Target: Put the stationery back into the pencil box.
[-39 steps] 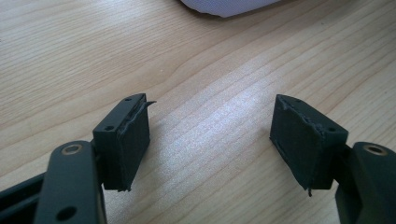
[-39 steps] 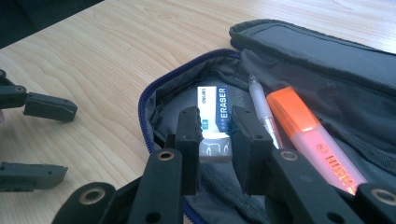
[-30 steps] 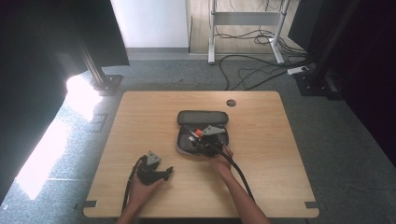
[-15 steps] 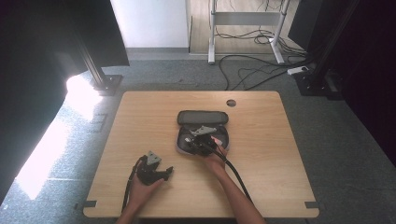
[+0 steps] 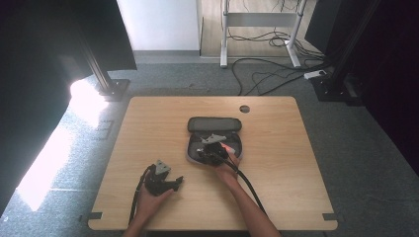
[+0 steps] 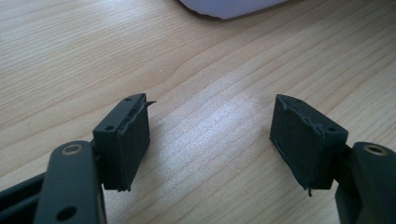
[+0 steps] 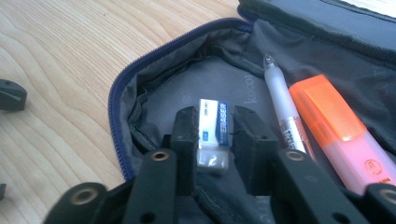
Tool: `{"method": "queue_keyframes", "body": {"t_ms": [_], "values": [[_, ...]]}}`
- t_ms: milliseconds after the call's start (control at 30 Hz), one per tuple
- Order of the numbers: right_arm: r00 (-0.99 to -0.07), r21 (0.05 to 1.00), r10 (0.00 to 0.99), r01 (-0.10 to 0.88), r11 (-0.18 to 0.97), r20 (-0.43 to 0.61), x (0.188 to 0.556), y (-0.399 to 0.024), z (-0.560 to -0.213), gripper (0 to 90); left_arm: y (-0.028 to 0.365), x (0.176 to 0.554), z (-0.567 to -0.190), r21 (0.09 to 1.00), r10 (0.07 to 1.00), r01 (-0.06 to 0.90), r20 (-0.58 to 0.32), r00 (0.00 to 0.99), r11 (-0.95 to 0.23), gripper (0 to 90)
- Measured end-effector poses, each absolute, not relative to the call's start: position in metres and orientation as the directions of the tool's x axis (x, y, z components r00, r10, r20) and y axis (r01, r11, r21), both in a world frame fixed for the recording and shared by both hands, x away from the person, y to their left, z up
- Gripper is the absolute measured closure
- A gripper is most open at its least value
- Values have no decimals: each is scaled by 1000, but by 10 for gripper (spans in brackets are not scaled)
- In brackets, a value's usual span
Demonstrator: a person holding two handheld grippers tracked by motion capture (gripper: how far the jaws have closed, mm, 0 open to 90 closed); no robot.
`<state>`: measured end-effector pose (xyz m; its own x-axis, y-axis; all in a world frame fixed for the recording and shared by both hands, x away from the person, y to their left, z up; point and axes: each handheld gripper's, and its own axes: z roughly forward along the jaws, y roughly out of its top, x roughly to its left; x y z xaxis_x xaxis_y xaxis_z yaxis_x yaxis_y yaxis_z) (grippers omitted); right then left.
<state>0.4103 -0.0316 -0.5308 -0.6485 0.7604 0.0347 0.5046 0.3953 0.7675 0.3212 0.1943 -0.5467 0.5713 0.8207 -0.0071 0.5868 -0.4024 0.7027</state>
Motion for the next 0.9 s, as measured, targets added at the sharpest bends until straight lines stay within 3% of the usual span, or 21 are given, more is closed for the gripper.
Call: {"method": "queue_keyframes", "body": {"t_ms": [300, 900], "values": [[-648, 781, 761, 489, 390, 26, 405, -32, -523, 557, 194, 321, -547, 704, 821, 586, -8, 571, -401, 286], [-646, 815, 758, 484, 318, 87, 391, -49, -510, 455, 194, 321, -547, 703, 821, 588, -10, 570, -400, 285]]}}
